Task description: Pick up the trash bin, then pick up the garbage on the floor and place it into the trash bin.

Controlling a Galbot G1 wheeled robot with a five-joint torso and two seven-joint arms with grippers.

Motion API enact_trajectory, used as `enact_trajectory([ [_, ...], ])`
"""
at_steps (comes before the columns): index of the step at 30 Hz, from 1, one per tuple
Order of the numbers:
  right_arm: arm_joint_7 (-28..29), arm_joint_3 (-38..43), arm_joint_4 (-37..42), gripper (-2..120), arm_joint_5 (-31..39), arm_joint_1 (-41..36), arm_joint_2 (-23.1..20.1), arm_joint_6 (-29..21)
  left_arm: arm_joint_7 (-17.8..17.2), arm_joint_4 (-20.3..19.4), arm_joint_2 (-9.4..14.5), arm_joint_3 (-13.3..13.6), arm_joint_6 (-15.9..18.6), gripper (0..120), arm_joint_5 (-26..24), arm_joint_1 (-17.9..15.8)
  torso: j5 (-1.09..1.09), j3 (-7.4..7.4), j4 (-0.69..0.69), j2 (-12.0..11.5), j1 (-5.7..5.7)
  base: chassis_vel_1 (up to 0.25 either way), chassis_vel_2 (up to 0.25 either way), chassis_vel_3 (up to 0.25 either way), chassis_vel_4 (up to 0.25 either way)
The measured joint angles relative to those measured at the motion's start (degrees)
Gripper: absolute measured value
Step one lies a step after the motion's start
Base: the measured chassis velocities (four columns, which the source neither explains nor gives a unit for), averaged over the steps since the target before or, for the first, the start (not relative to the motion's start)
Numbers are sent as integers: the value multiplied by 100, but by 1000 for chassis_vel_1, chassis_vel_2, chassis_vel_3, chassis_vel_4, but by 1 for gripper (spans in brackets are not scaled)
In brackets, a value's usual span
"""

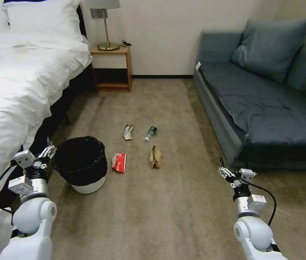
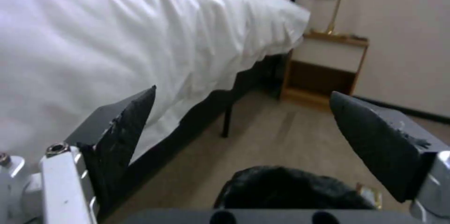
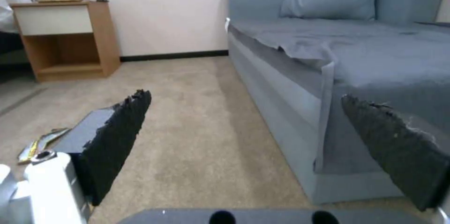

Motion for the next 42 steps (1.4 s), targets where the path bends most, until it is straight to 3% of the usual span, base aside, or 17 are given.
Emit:
enact_trajectory([
  [1, 0, 0, 0, 100, 0, 0, 0, 0, 0, 0, 0, 0, 0, 99, 0, 0, 0, 0, 0, 0, 0, 0, 0, 0, 0],
  [3, -4, 4, -63, 100, 9, -2, -25, 27, -219, -85, 307, -14, 320, 99, -390, 24, 0, 0, 0, 0, 0, 0, 0, 0, 0],
  [10, -11, 10, -137, 100, 13, 19, -2, 39, -484, -104, 686, -22, 640, 99, -846, -91, 0, 0, -1, 0, 0, 0, 0, 0, 0],
  [21, -48, -25, -293, 100, 2, 125, 108, 39, -712, -5, 1023, 30, 920, 99, -1238, -204, 0, 0, 0, 0, 0, 0, 0, 0, 0],
  [30, -120, -49, -273, 100, 82, 154, 126, 21, -871, 34, 1092, 44, 1064, 98, -1546, -294, 0, 0, 0, 0, 1, 0, 0, 0, 0],
  [42, -158, -61, -277, 100, 44, 139, 98, 4, -1218, 246, 1397, 171, 1429, 98, -2090, -466, 0, 0, 0, 0, 0, 0, 0, 0, 0],
])
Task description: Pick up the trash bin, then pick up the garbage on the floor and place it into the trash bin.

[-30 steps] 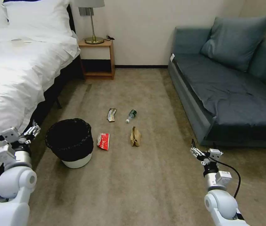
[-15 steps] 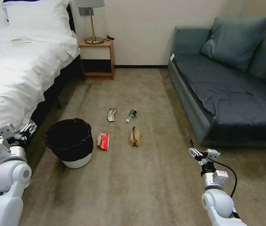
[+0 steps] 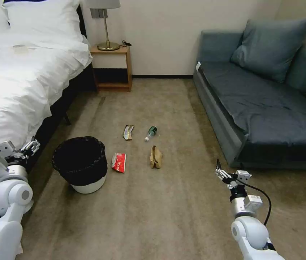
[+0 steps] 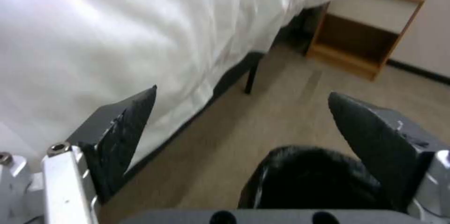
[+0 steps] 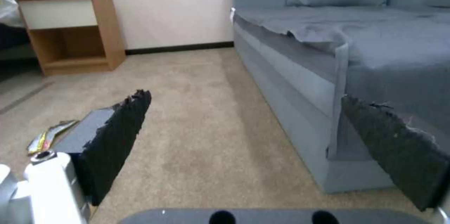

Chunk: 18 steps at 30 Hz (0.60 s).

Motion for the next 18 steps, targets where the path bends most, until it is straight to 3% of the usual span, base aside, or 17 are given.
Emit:
enact_trajectory([
  [5, -1, 7, 3, 100, 0, -12, -3, 1, -149, 316, 167, 253, 269, 98, -308, -218, -1, 0, 1, 0, 0, 0, 0, 0, 0],
  [10, -1, 32, -1, 100, 1, -27, -9, 2, -192, 844, 427, 823, 453, 98, -479, -793, 0, 0, -1, 0, 0, 0, 0, 0, 0],
  [18, -2, 58, -97, 100, 5, 19, 22, 3, -191, 1359, 477, 1269, 636, 98, -541, -1274, -1, 0, -1, 0, 0, 0, 0, 0, 0],
])
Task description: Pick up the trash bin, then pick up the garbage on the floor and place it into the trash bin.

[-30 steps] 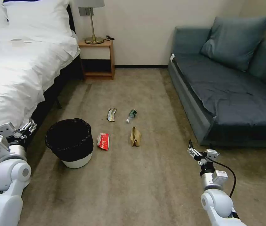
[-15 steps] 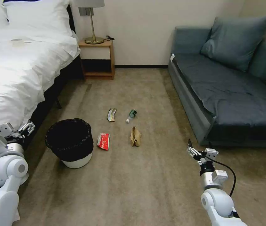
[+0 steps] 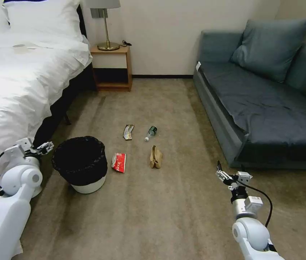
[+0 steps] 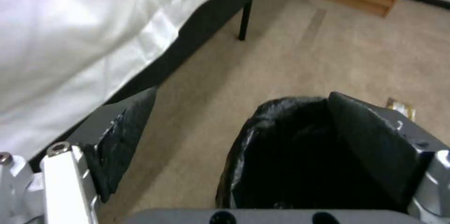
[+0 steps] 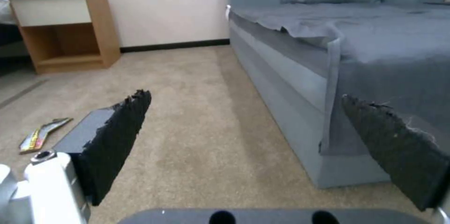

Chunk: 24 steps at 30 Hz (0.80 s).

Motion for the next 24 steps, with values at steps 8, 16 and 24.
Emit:
enact_trajectory([
  [8, -4, -20, -139, 100, 3, 126, 59, 1, 110, 573, 189, 195, 227, 98, 169, -268, 1, 0, 3, 0, 0, 0, 0, 0, 0],
  [16, -30, -54, -185, 100, -23, 197, 130, 0, 381, 1127, 238, 413, 176, 96, 300, -674, -1, 0, 3, 0, 0, 0, 0, 0, 0],
  [24, -57, -65, -203, 100, -39, 224, 161, 0, 483, 1324, 168, 564, 110, 96, 387, -893, 2, 0, 2, 0, 0, 0, 0, 0, 0],
])
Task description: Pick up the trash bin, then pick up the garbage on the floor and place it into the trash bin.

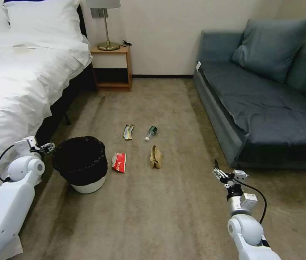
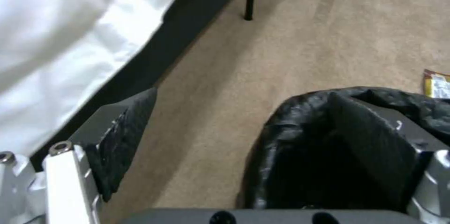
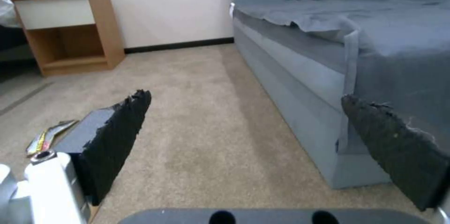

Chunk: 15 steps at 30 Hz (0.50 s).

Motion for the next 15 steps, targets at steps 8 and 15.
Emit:
enact_trajectory([
  [8, -27, -6, -68, 100, -8, 84, 22, 1, 115, 277, -197, 289, -22, 96, 148, -311, -1, 0, 0, 0, 0, 0, 0, 0, 0],
  [15, -31, 9, -198, 100, 34, 185, 15, 28, 234, 732, -420, 439, -56, 95, 424, -482, -2, 0, 1, 0, 0, 0, 0, 0, 0],
])
